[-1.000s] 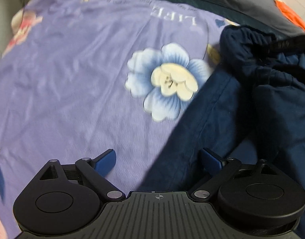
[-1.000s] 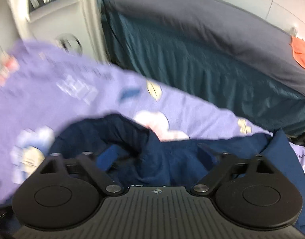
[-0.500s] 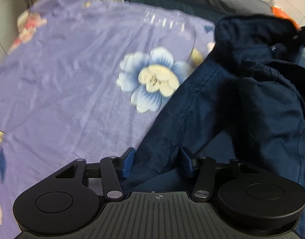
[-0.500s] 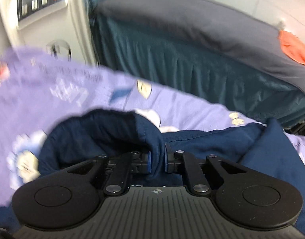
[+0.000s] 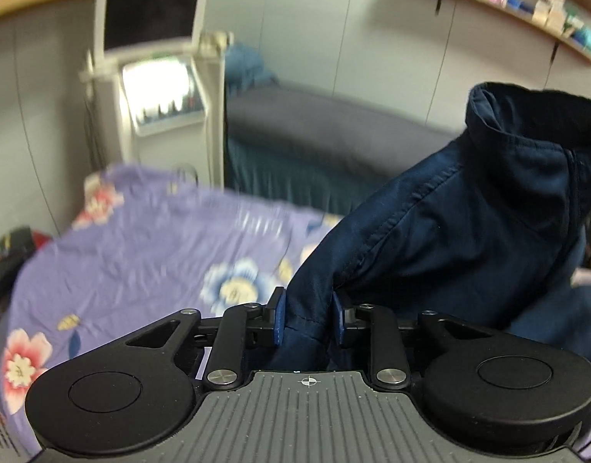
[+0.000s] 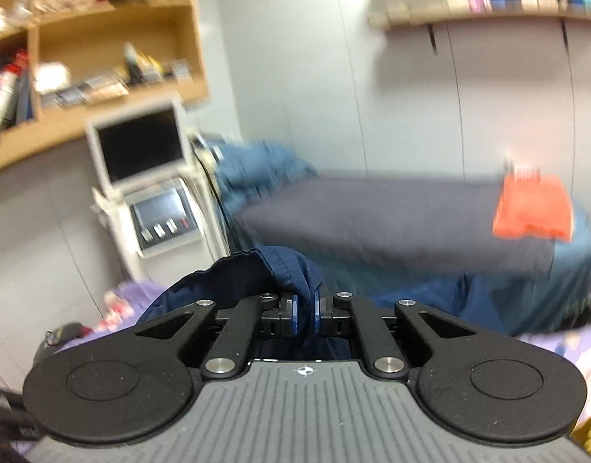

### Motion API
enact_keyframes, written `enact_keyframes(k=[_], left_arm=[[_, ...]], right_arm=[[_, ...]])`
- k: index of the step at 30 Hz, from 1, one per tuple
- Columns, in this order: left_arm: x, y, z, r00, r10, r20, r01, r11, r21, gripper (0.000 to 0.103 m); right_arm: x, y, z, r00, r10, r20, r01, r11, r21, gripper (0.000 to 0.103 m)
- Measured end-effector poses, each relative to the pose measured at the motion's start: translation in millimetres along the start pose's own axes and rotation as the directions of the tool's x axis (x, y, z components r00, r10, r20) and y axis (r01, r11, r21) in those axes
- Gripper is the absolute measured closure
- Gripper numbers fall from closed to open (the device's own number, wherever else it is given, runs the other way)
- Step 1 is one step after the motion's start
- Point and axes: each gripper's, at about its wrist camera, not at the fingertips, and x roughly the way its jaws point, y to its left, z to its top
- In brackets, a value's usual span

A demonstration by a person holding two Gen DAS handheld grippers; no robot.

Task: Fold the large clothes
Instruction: 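Lift the jacket high with both grippers to shake it out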

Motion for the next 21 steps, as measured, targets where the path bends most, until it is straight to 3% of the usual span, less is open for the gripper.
enact_keyframes(k=[5,11,14,17,21], left_arm=[[-62,-37,16,0.985,-0.009,0.173,0.017,0.999,-0.044,0.031],[-144,-70,18,0.944,-0.029,0.329,0.048,0.998,-0.048,0.038],[-189,-83,16,0.901,-0.013,0.433,0.036,0.998,-0.044,0.038],[-230,-91,24,0.844,0.012,0.536,0.012,0.999,-0.042,0.039],[-268,-104,32,0.777,0.046,0.628,-0.039,0.999,-0.025,0.039]], right_arm=[[-93,-22,40,0.981,0.077,0.180,-0.066,0.995,-0.069,0.094],[-193,-52,84,0.918,0.189,0.348,-0.158,0.981,-0.114,0.094],[-232,-58,98,0.883,0.254,0.396,-0.213,0.966,-0.144,0.094],[-269,-62,110,0.826,0.332,0.455,-0.301,0.943,-0.142,0.094],[-309,-68,135,0.716,0.430,0.549,-0.421,0.894,-0.152,0.094]])
